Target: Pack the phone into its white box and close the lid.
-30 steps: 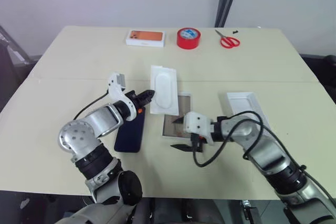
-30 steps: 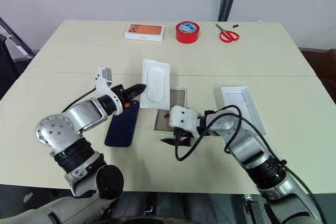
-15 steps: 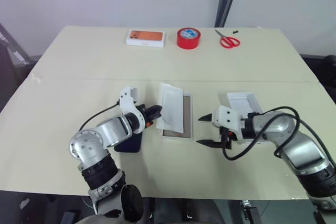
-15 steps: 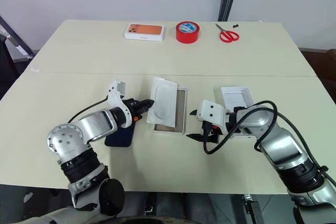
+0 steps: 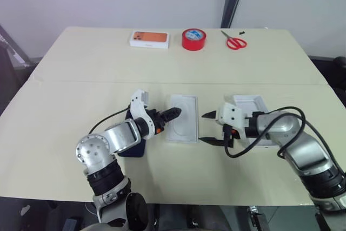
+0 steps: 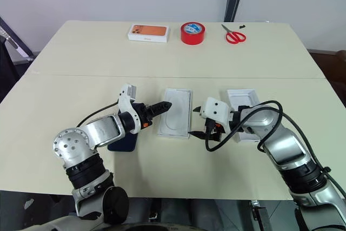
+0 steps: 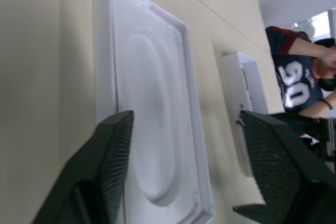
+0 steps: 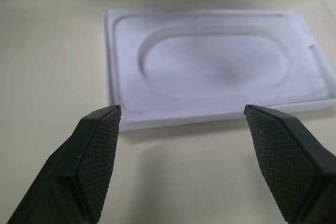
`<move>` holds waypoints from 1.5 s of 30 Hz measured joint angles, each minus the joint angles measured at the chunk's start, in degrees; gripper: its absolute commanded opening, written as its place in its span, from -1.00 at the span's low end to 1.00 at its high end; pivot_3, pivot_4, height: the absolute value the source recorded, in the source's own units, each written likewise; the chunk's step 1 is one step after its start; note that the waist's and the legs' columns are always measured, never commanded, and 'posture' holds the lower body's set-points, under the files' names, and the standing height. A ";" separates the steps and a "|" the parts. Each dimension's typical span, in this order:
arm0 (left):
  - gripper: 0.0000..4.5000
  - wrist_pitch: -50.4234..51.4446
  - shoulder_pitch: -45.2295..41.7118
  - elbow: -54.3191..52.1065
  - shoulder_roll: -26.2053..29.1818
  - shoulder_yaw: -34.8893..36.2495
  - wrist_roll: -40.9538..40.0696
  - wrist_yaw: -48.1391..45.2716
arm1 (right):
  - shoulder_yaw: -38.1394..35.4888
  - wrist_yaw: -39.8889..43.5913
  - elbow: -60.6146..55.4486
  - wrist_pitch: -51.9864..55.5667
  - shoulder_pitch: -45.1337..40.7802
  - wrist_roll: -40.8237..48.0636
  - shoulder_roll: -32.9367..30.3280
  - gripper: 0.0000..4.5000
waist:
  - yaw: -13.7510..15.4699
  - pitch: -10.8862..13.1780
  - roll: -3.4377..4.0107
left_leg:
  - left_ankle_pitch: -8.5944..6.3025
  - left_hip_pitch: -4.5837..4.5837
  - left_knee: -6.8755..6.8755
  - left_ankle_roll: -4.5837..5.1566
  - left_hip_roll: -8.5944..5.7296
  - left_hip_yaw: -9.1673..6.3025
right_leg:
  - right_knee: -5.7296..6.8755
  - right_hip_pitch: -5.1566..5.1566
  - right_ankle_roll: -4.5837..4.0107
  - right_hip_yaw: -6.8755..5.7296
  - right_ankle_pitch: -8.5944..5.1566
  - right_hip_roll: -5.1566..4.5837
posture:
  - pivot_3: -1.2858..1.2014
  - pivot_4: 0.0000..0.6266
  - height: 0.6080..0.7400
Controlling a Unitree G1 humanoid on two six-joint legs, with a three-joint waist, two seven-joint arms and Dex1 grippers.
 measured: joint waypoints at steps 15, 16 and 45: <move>0.54 -36.70 14.92 -7.17 42.60 -25.35 19.68 -32.83 | 4.66 -15.14 7.44 13.14 -11.25 -3.96 14.83 -0.99 | -0.05 -0.04 0.09 | 0.25 -0.04 -0.25 -0.45 -0.04 0.06 | -0.08 -0.15 -0.08 0.05 -0.02 -0.17 | 0.03 -0.52 0.84; 0.54 -39.75 16.19 -6.96 43.32 -26.00 20.89 -34.90 | 5.14 -16.33 8.08 13.60 -11.87 -4.67 15.87 -0.99 | -0.02 -0.04 0.09 | 0.24 -0.04 -0.26 -0.42 -0.04 0.06 | -0.09 -0.15 -0.08 0.04 -0.02 -0.18 | 0.03 -0.52 0.84; 0.54 -51.42 28.14 -7.03 46.72 -25.70 24.36 -45.64 | 12.98 -18.46 10.84 12.48 -14.23 -16.98 16.15 -0.99 | -0.57 -0.04 0.10 | 0.06 0.01 -0.68 -0.04 -0.04 0.05 | -0.03 -0.33 -0.06 0.02 -0.01 -0.19 | 0.03 -0.52 0.84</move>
